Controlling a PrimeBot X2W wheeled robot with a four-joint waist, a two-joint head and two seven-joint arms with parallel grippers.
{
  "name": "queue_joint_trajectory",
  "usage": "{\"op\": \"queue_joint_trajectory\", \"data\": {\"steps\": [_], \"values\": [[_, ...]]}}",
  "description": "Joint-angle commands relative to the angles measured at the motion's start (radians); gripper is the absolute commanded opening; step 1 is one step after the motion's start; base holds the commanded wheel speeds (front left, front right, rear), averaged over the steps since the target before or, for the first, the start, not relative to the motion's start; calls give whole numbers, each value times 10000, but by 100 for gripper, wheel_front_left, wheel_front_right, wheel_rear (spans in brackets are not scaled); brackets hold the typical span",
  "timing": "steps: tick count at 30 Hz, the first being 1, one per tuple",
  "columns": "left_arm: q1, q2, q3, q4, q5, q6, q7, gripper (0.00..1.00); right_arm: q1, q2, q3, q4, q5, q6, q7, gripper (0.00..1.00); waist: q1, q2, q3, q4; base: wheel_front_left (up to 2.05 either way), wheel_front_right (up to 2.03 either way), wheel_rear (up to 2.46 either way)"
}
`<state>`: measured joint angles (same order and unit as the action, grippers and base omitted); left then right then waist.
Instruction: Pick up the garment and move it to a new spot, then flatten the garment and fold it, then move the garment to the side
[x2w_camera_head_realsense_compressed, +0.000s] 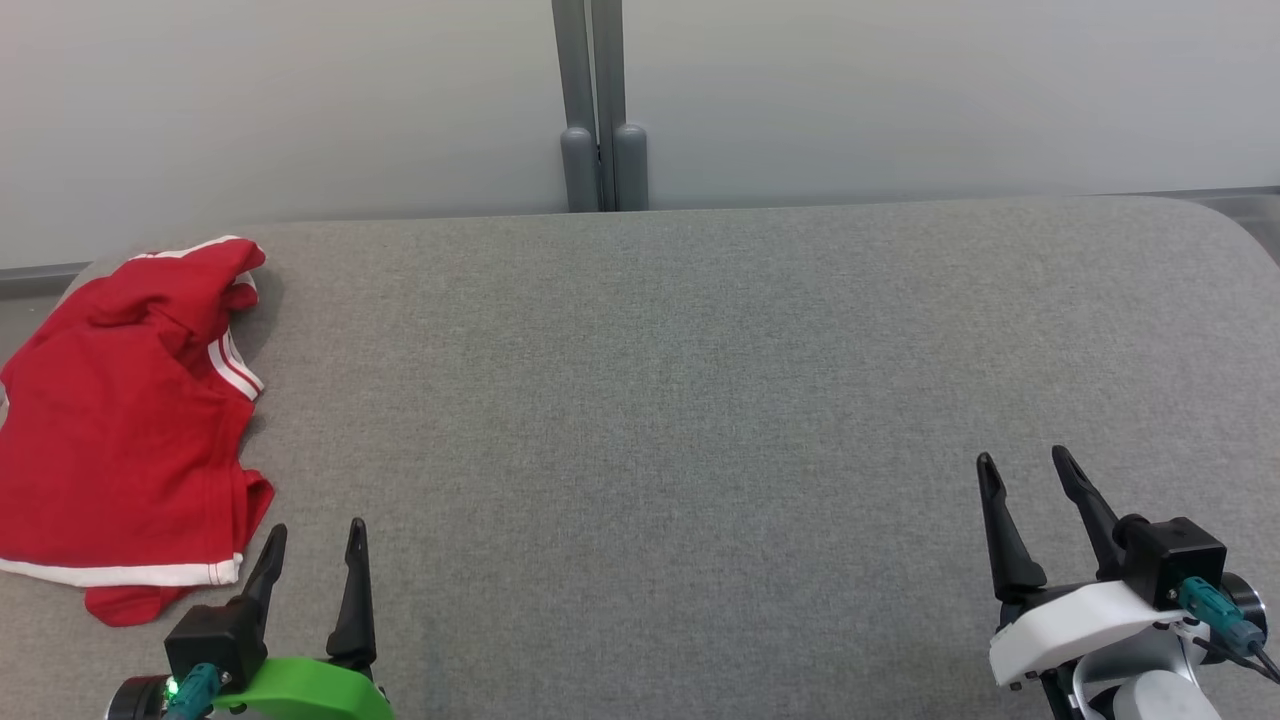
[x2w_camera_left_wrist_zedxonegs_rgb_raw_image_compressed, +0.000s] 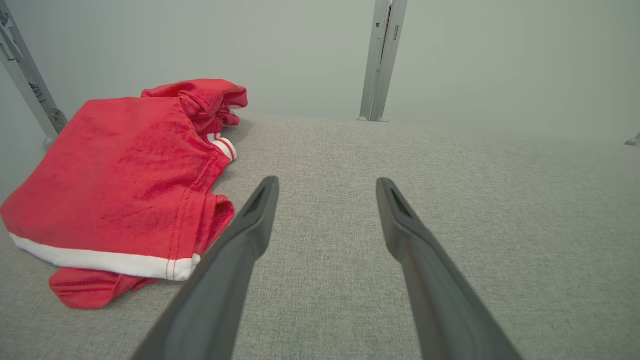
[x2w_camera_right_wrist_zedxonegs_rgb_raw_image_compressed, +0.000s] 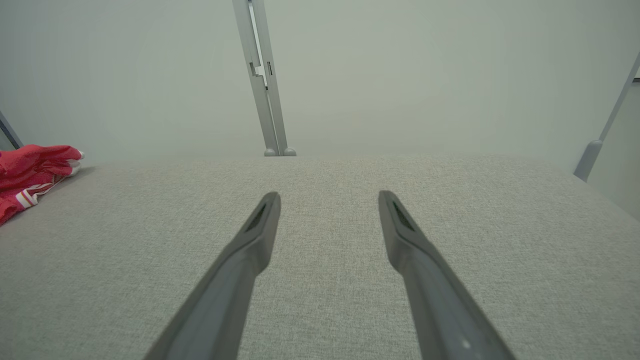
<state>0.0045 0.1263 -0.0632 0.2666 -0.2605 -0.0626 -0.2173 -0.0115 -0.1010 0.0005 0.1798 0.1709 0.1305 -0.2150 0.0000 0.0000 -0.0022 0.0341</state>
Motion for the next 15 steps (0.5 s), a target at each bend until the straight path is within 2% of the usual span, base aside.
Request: {"op": "queue_joint_trajectory", "data": {"steps": [1,15], "values": [[77,-1,52,0,209,-53,-86,100,60,-47,2,-37,-167,3,-114,100,0,0,-13,7,0,0,0],[169,-86,247,129,1344,-173,-351,100,231,23,-306,-89,-1089,2,-376,100,0,0,-16,2,0,0,0]]}}
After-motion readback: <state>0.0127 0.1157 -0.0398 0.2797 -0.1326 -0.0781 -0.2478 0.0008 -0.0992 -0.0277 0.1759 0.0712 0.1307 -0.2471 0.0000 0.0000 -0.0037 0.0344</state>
